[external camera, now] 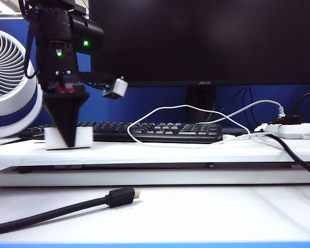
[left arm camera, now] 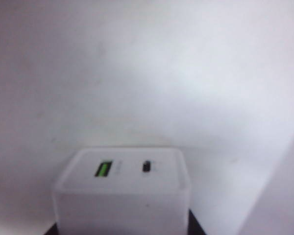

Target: Pick up the Type-C charging cable and the charging base, insert one end of the Type-C charger into the corresponding slot on the base, and finally place the plugged-in charger back on the table.

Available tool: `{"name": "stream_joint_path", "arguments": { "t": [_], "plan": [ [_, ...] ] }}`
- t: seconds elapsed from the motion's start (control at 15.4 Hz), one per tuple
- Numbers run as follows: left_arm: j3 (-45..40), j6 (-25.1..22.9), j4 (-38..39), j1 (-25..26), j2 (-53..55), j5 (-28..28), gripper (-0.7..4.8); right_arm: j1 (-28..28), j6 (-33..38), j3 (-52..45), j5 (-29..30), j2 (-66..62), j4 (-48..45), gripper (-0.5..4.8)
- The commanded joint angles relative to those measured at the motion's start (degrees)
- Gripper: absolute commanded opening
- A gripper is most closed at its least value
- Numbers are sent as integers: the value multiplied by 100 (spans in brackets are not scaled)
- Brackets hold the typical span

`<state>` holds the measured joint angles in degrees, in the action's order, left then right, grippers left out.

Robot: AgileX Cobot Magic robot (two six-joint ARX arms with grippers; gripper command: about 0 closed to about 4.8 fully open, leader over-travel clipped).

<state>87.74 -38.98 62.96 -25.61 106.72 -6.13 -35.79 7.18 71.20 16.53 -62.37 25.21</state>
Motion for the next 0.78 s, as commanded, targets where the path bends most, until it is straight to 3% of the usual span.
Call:
{"name": "stream_joint_path", "arguments": {
  "t": [0.06, 0.19, 0.26, 0.39, 0.65, 0.71, 0.78],
  "plan": [
    [243, 142, 33, -9, -61, -780, -6, 87, -348, 35, -55, 31, 2, -2],
    [669, 474, 17, -9, -146, -1462, -6, 258, -597, 50, -457, 31, 232, -2],
    [1108, 728, 11, -9, -188, -2157, -6, 448, -597, 57, -769, 39, 446, -2],
    [1609, 1097, -52, -9, -247, -2824, -6, 767, -597, 59, -883, 48, 654, -2],
    [2481, 2334, -382, -55, -407, -3926, -6, 1569, -605, 63, -918, 55, 802, -2],
    [2684, 2594, -411, -55, -448, -4717, -6, 1864, -605, 59, -922, 39, 809, -2],
    [2741, 2599, -402, -55, -463, -4898, -6, 1971, -605, 59, -922, 26, 822, -2]
  ]
}}
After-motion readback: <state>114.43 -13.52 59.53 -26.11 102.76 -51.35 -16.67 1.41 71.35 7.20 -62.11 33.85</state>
